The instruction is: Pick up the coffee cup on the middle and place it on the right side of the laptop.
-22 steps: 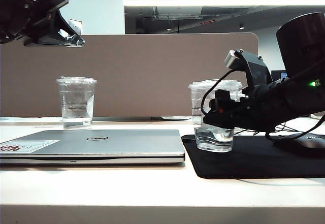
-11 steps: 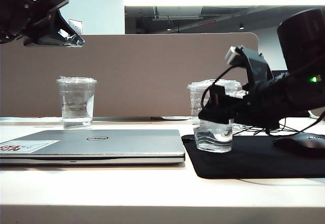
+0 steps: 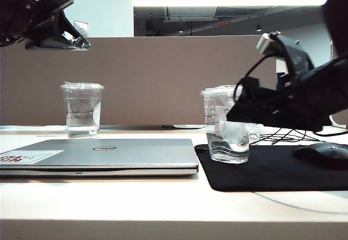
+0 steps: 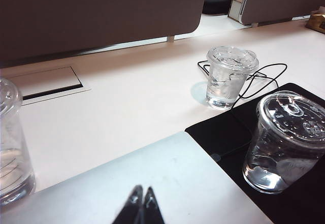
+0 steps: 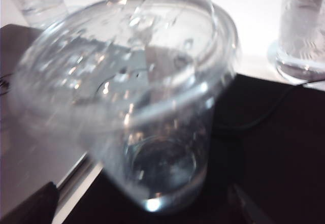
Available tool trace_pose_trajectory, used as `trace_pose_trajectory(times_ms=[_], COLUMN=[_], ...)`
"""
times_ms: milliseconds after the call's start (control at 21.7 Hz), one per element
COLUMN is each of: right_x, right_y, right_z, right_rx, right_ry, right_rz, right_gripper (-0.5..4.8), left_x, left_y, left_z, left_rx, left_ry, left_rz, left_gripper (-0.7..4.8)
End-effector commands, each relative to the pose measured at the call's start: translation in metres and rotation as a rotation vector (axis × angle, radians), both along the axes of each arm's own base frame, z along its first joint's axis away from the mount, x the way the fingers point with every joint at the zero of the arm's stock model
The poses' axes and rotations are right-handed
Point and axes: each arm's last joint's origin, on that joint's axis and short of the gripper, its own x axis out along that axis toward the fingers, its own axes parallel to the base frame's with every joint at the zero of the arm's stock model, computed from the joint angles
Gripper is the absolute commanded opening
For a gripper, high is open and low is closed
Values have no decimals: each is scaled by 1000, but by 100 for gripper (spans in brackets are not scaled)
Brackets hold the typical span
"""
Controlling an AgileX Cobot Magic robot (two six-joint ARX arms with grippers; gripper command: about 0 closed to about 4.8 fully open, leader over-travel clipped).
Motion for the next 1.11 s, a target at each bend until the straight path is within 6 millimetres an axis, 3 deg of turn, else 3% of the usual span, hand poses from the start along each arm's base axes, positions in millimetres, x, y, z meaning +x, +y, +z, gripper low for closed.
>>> trace_pose_trajectory(times_ms=[46,323,553,646,692,1107], right_x=[-16,-54,-77,-92,-103,-144], right_y=[-6,-20,-27,-33,-37,-56], right_z=[7,26,46,59,67,92], right_rx=[26,98,117,135,150,215], right_ry=[-26,1,-12,-63,-106,-321], right_rz=[-7,-2,47,49,52,-39], right_gripper=[479,478,237,112,-14,-5], left_x=[-2,-15,-43,-62,-73,-114], left_y=[1,4,12,18,22,42], left_z=[5,10,2,-3,-5,-10], left_rx=[-11,-19,-21,-31,-39,-77], left_ry=[-26,-55,-68,-108,-141,-301], left_rz=[-1,-1,6,21,41,135], left_gripper=[-5,-5,-5,-5,-5,-5])
